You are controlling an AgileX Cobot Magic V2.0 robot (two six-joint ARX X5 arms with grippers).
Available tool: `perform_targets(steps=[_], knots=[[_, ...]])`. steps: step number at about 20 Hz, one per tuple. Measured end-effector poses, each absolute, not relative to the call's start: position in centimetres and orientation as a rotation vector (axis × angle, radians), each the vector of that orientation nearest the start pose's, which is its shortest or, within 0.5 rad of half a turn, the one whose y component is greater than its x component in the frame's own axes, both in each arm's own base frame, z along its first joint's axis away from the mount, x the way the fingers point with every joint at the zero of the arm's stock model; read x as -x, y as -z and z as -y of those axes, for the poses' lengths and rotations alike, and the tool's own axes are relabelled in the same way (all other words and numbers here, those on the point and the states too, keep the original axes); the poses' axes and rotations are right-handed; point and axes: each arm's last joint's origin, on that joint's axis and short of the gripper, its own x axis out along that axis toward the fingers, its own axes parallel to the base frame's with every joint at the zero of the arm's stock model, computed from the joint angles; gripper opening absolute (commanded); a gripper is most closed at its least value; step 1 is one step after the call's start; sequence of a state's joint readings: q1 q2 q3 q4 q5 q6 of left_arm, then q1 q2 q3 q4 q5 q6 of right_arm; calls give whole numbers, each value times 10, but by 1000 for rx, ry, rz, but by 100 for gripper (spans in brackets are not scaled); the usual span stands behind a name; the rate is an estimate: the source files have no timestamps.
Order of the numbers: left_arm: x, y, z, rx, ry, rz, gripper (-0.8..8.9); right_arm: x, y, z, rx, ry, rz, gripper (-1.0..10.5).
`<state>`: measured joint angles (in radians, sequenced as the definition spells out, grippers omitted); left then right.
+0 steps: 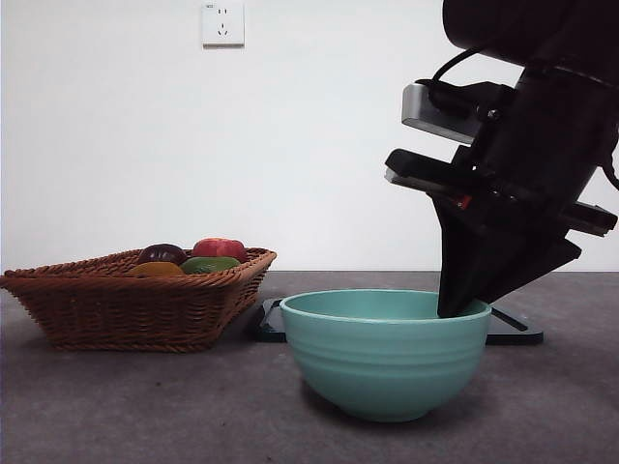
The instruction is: Pick up the wifruite, put it on the bowl, pick up the plate, put it on desk
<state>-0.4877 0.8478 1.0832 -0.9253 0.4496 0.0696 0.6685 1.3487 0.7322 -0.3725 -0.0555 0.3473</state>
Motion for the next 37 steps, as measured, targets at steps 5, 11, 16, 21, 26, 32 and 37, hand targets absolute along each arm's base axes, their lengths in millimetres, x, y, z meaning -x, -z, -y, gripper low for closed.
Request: perform_targets(steps=[5,11,16,21,26,32,37], knots=[[-120,-357,78,-75,923,-683,342,-195,-187,-156,-11,-474,-1059,230],[-120,-357,78,-75,923,-683,342,-187,-220,-149,-47,-489,-967,230],[-120,-357,78,-75,923,-683,342,-157,-288,-128,-85,-612,-858,230],[-120,-357,78,-71,922,-685,342,-114,-322,-99,-145,-779,-774,229],[-120,-357,78,-69,921,-687,337,-91,-325,-81,-141,-781,-789,228],[-120,-357,78,-68,920,-687,7,-90,-323,-80,-118,-782,-805,8],[-120,-357,78,-68,920,-687,8,-90,-323,-80,-112,-785,-802,8]])
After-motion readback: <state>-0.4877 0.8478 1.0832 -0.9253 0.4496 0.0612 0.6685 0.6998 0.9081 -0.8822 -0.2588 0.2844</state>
